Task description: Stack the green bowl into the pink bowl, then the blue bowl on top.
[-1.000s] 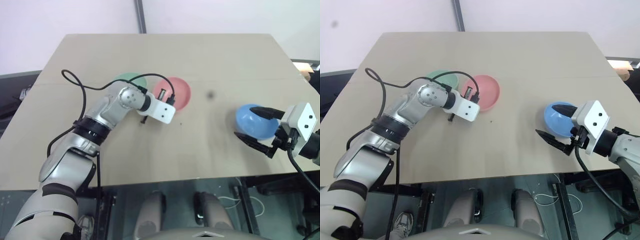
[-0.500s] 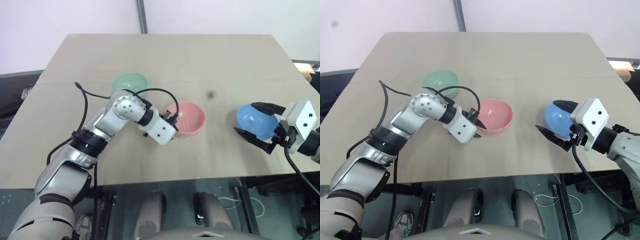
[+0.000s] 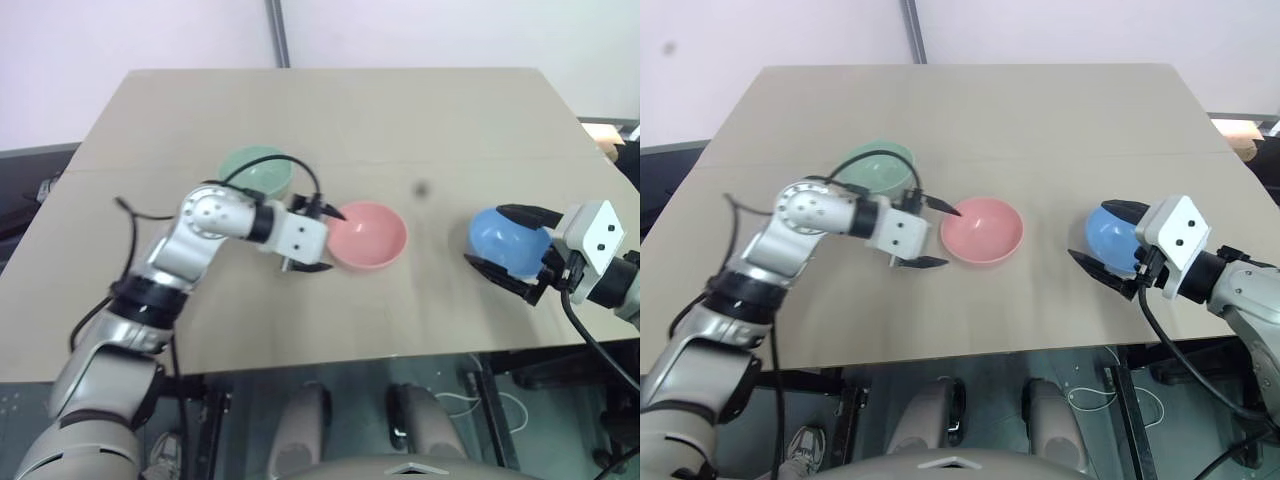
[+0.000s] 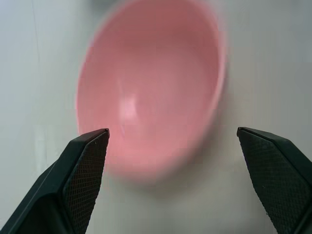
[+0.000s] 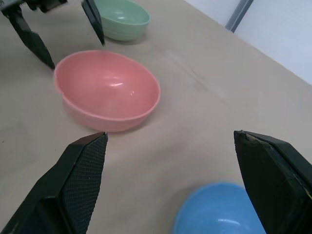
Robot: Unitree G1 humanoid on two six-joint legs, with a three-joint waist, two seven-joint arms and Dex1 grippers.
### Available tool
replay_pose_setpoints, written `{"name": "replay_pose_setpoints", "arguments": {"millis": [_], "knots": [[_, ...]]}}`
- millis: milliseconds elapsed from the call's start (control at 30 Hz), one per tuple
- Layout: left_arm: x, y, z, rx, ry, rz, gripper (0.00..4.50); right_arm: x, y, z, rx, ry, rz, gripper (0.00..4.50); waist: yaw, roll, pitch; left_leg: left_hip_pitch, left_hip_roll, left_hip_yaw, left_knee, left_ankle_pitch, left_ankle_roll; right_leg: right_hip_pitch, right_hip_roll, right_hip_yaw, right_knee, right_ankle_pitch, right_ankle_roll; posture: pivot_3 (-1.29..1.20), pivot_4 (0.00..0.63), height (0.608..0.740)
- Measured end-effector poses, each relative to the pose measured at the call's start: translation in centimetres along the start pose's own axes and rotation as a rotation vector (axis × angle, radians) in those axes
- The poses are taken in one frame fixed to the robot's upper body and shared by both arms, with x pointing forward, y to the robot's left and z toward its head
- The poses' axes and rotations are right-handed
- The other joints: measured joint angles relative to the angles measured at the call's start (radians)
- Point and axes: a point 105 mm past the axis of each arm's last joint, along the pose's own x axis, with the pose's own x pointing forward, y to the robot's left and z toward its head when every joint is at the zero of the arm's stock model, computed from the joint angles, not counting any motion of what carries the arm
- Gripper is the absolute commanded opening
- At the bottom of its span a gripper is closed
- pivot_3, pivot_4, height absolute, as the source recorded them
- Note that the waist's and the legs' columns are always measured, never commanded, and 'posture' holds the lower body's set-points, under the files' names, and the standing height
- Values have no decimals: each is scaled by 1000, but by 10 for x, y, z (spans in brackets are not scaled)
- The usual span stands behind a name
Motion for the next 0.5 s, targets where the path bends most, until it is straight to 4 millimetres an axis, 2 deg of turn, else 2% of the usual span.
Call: {"name": "replay_pose_setpoints", "arguments": {"millis": [200, 233, 300, 467, 500], "knots": [[-40, 33, -65, -92, 409, 258, 4456, 7, -2, 0, -6, -14, 30, 4500, 11, 0, 0, 0, 0, -1, 0, 0, 0, 1, 0, -1, 0, 0, 0, 0, 150, 740], [-41, 34, -68, -94, 428, 266, 4456, 8, -2, 1, -8, -15, 32, 4500, 11, 0, 0, 0, 0, -1, 0, 0, 0, 1, 0, -1, 0, 0, 0, 0, 150, 740], [-41, 36, -82, -59, 542, 258, 4456, 10, -4, 0, -11, -19, 39, 4500, 10, 0, 0, -1, -1, 0, 0, 0, 0, 0, 0, -1, 0, 0, 0, 0, 150, 740], [-23, 30, -95, -28, 627, 197, 4456, 12, -5, 3, -23, -30, 51, 4500, 9, 0, 0, -2, 0, -1, 0, 0, 0, -1, 0, -1, 0, 0, -1, 0, 150, 740], [-19, 28, -95, -28, 632, 185, 3954, 12, -5, 3, -23, -29, 51, 4500, 9, 0, 0, -3, 0, -1, 0, 0, 0, -1, 0, -1, 0, 1, -2, 0, 150, 740]]}}
